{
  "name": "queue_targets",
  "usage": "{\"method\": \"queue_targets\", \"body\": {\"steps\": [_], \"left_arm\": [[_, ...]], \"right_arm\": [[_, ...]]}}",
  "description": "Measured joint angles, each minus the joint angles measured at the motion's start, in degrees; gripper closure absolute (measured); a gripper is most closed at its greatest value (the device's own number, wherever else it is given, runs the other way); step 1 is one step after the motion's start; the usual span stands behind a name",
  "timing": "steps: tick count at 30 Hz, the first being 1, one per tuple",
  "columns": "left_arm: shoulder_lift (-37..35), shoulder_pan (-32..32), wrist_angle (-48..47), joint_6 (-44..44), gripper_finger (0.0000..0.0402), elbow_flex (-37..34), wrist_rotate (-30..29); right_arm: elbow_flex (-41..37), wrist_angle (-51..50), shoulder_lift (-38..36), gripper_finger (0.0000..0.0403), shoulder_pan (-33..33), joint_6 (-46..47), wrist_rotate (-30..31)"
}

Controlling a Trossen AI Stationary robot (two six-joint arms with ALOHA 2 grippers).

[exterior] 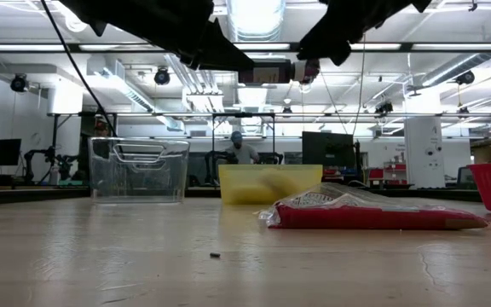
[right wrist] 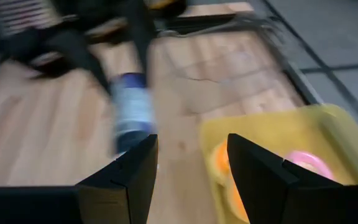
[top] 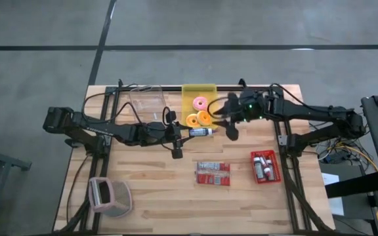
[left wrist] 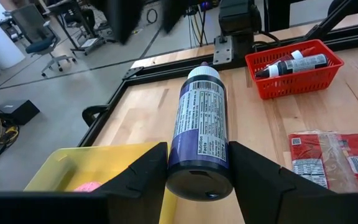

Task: Pick & Place Food Item
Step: Put the violet food coloring bottle into the red bin

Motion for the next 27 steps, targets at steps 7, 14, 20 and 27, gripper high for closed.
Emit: {"method": "queue_targets", "body": {"steps": [7,14,20,27], "left_arm": [[0.0,0.0,-0.2,0.0,0.0241,0.0,0.0],[0.0,0.0,-0.2,0.0,0.0241,0.0,0.0],[0.0,0.0,-0.2,0.0,0.0241,0.0,0.0],[0.0,0.0,-0.2,0.0,0.0241,0.0,0.0]], "right_arm": [[0.0,0.0,0.0,0.0213,5.5,-9.4,-1.0],[0.0,0.1,0.8,0.0213,8.6,-6.8,-0.9],[0.0,0.3,3.7,0.0213,8.9,-7.7,-0.1],[0.0,0.7,5.9,0.0213,8.8,-10.5,7.6]]}}
